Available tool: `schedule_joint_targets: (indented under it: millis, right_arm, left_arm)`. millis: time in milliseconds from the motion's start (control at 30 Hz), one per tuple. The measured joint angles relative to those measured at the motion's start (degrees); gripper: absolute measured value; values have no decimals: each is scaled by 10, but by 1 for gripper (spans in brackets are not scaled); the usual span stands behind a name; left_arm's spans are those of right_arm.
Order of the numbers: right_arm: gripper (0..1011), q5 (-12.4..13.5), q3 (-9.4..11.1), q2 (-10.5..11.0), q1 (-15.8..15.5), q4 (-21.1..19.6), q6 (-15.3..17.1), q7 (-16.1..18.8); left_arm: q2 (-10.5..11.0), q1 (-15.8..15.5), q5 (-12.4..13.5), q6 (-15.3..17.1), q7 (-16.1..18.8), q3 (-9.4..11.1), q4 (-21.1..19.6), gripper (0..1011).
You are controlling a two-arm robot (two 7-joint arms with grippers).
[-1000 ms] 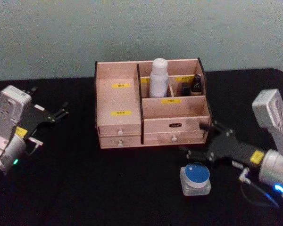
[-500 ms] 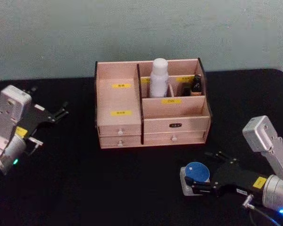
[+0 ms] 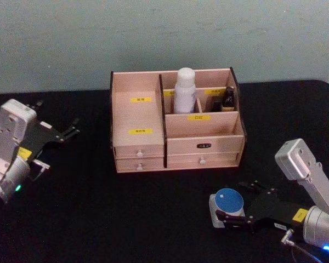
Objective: Pick up the facial cleanser and watermelon frost from the table and place them into the tiered storage box.
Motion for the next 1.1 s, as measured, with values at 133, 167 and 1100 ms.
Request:
schedule_joint_targets:
  millis: [133,167,1100]
  right_arm:
    - [1000,-4,-1,-2,2,2,2,0]
    - [1000,-6,-1,-3,3,3,3,0]
    - [1000,-20,-5,-18,8,14,26,0]
  left_arm:
    - [0,0,0,0,0,0,0,1001]
    - [0,0,0,0,0,0,0,1001]
    - [0,0,0,0,0,0,0,1001]
